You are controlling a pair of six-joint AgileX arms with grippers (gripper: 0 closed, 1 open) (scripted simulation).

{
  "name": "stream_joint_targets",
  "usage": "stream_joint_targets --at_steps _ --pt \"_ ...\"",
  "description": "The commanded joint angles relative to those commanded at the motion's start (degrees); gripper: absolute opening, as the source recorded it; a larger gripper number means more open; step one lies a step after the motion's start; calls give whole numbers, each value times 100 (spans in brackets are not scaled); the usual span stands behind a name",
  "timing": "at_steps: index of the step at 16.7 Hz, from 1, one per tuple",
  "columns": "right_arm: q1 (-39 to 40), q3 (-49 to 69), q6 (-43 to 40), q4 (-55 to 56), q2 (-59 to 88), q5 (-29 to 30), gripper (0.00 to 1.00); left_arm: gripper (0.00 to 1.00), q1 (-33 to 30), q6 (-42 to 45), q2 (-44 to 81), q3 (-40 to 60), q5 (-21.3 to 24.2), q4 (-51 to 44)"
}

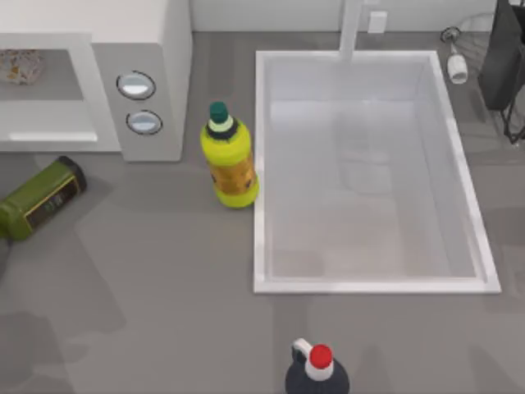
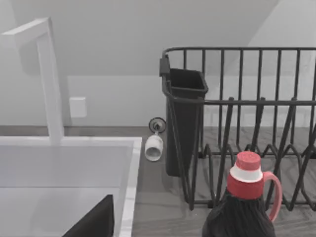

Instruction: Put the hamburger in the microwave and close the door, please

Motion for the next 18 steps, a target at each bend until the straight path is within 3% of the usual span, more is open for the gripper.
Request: stream_joint_targets --at_steps 6,9,14,18 --pt "0 0 0 0 0 0 100 0 -109 -134 -113 96 -381 41" --pt "0 0 0 0 0 0 100 0 -700 -692 -397 -70 -916 43" --pt "0 0 0 0 0 0 100 0 -2311 -1489 -823 -333 -1622 38" --pt "0 0 0 0 0 0 100 0 -2761 -2016 -1158 -542 -2140 42"
